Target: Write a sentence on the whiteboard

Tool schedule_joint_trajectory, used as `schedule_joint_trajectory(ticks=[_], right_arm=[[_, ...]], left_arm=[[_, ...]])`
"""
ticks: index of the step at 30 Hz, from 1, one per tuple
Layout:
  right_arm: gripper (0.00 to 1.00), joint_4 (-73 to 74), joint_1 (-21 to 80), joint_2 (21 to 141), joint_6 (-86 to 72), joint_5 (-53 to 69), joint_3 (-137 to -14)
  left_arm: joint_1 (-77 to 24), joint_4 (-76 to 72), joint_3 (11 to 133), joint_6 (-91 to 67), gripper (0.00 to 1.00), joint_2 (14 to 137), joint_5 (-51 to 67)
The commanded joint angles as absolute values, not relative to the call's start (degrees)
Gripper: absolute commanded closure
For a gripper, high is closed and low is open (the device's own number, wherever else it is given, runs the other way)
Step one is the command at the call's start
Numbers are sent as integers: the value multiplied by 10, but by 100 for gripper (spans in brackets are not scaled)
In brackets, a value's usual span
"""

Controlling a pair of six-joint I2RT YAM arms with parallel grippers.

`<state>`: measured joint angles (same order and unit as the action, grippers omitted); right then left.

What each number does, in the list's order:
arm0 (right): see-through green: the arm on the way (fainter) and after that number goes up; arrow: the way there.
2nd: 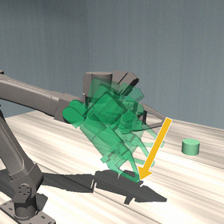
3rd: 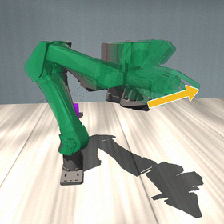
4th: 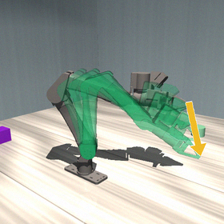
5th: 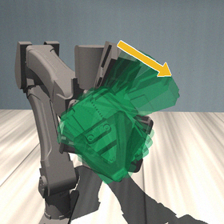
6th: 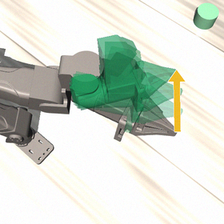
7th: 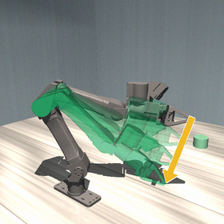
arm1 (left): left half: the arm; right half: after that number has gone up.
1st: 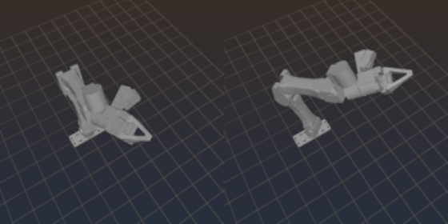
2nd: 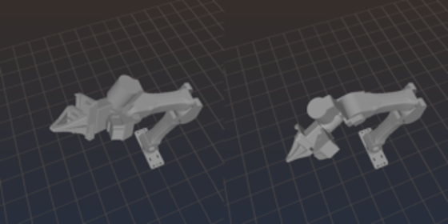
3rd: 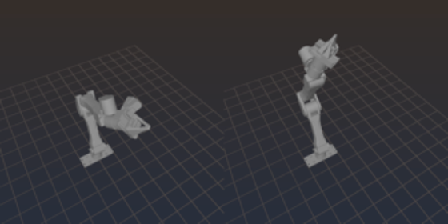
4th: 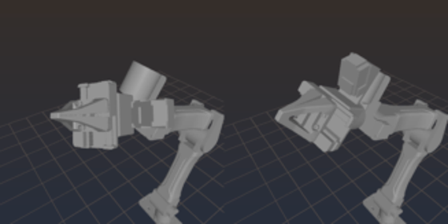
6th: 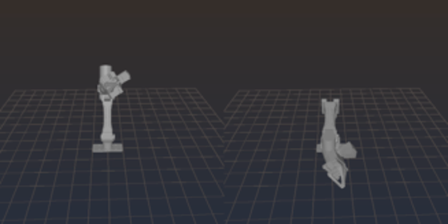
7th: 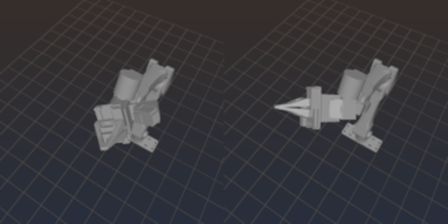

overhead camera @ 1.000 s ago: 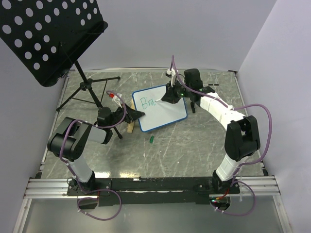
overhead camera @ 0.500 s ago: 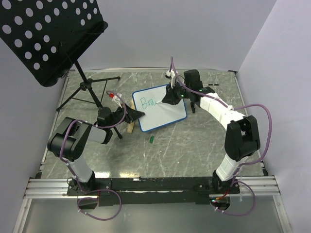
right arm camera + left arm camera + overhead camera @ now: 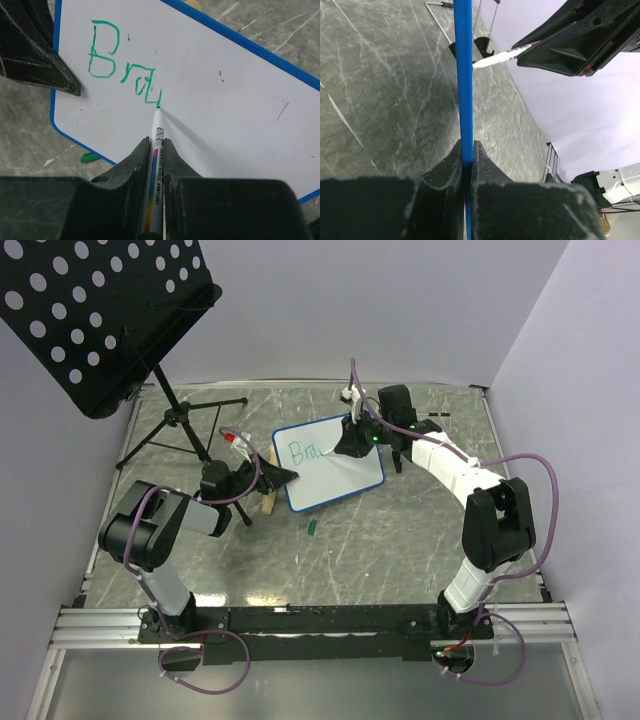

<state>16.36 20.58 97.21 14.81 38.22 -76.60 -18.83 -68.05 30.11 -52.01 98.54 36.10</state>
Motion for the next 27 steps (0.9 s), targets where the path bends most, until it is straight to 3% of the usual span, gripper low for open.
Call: schedule_joint_trajectory(ticks=[1, 9, 27], right_arm=[[100, 149, 201, 977, 144, 364, -802], [100, 143, 189, 991, 130, 366, -834], [100, 148, 185, 964, 141, 401, -781]], left_arm=[[-188, -809, 316, -531, 99, 978, 376], [-189, -809, 312, -530, 99, 979, 378], [-189, -826, 311, -541, 99, 986, 376]])
